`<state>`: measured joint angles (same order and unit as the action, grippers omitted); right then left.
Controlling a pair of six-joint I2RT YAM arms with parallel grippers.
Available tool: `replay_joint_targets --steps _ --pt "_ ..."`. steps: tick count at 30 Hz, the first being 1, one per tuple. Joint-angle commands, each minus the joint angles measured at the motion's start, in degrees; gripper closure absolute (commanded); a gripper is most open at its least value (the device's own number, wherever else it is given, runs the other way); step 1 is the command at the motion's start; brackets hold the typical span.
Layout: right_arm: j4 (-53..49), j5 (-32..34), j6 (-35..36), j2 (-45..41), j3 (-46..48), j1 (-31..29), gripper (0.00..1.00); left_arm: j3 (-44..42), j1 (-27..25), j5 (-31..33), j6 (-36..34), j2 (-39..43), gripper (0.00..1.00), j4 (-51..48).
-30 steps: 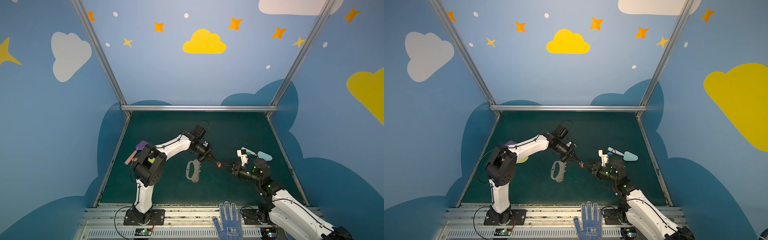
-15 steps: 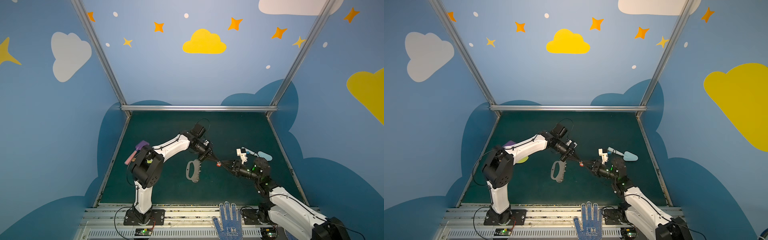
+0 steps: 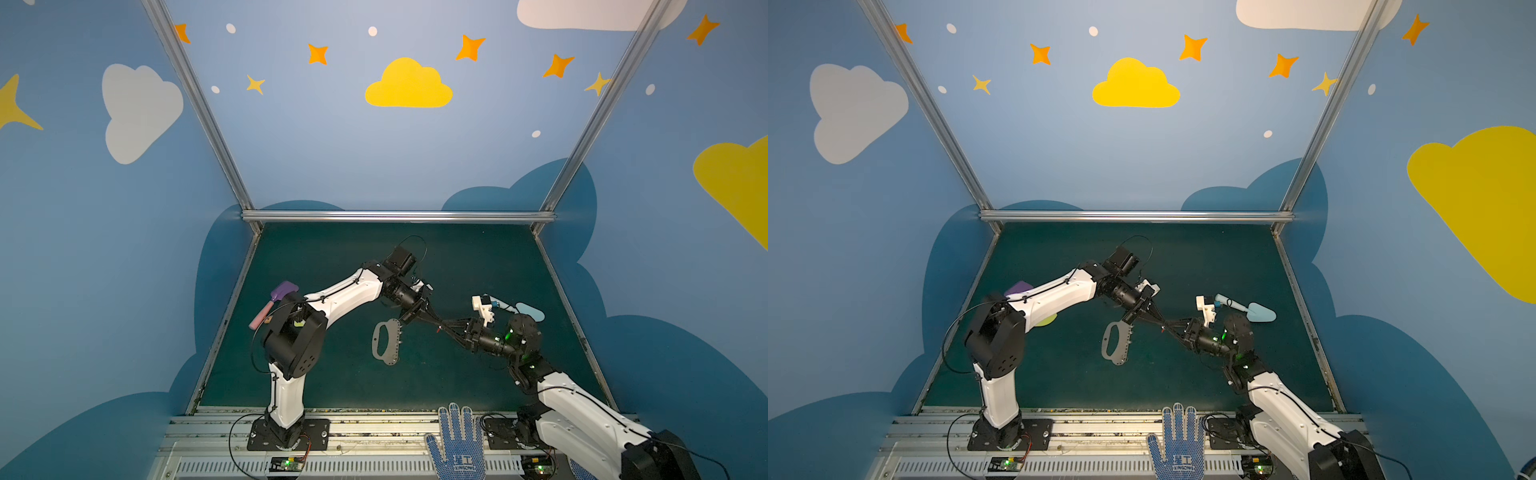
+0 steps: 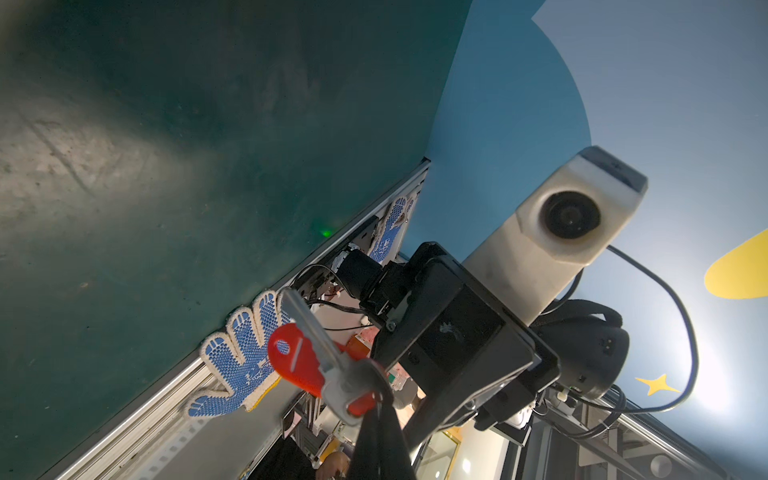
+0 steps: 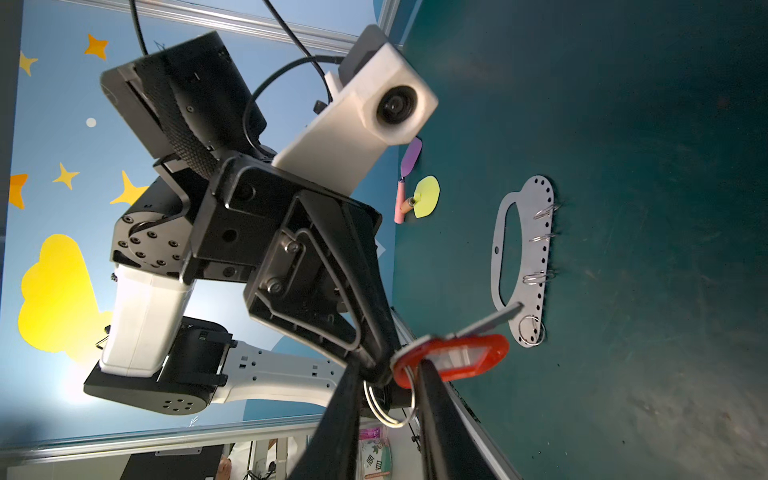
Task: Put the keys on the keyring
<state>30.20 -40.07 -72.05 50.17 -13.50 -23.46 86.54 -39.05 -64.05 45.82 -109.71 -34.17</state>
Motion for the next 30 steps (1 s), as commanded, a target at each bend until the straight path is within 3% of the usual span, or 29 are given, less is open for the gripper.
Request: replay_joint_targets --steps 1,15,19,22,30 --pt "1.1 -0.3 0.4 -1.4 -0.4 0.8 0.77 2.0 -0.8 -2.1 -2.8 2.4 0.96 -2.5" --pt "-2.6 -0.4 1.9 -5.9 -0.1 1.4 0.96 2.8 -0.9 -2.1 -4.6 3.9 0.96 -4.3" --pt "-2.6 -0.1 1.7 -6.5 -0.3 1.3 0.98 2.4 -0.9 -1.7 -3.5 5.3 0.9 -2.4" --pt "-2.6 0.4 1.4 -7.3 -0.6 1.3 0.98 1.9 -0.5 -0.4 -2.6 7.0 0.75 -1.4" --pt "-2.3 2.4 0.6 -8.6 -0.8 1.0 0.99 -3.5 -0.3 1.3 0.9 11.4 0.7 4.2"
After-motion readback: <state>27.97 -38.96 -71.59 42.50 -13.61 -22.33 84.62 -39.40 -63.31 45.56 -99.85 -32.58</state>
